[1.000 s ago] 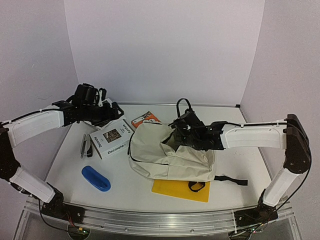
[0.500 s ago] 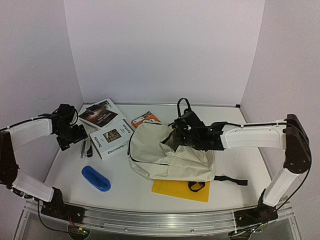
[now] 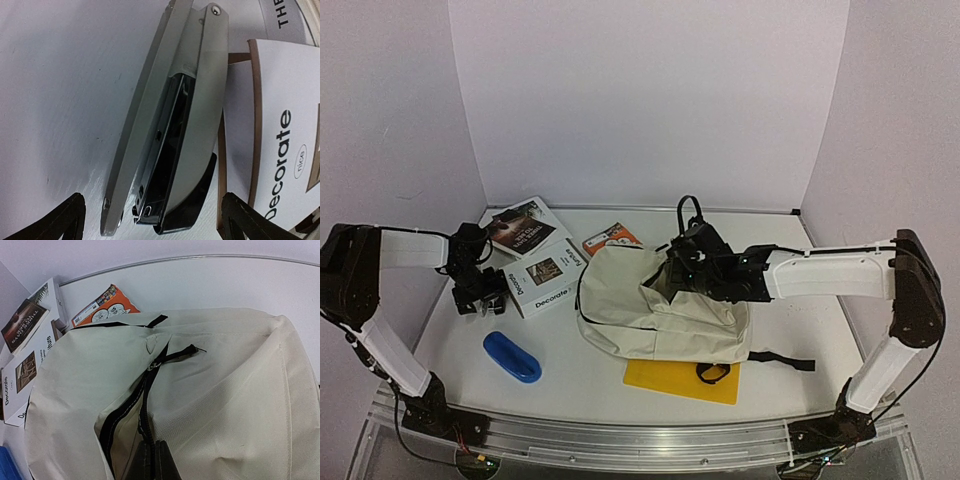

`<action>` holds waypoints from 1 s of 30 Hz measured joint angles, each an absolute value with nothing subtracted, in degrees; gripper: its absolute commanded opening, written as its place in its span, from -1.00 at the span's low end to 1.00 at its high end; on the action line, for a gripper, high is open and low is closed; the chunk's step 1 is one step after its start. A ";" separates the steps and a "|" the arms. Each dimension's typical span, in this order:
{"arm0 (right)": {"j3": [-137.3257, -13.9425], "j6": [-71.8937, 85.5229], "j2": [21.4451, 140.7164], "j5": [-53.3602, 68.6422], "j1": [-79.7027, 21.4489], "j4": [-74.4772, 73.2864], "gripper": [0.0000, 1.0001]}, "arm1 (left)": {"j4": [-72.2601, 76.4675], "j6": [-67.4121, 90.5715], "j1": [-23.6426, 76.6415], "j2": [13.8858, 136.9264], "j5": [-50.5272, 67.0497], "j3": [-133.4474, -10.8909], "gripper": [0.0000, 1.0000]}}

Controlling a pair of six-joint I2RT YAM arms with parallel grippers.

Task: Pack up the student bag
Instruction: Pick up the stationery from the center of the board.

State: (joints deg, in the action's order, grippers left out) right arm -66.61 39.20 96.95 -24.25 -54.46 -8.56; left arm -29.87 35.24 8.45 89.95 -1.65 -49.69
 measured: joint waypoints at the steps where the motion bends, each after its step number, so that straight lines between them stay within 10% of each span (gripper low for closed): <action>1: -66.61 39.20 96.95 -24.23 -54.43 -8.54 -1.00 | -29.91 34.81 8.45 90.80 -1.54 -49.93 0.83; 30: -66.61 39.03 96.95 -24.10 -54.35 -8.14 -1.00 | -30.11 31.35 8.97 95.15 -0.69 -52.27 -0.09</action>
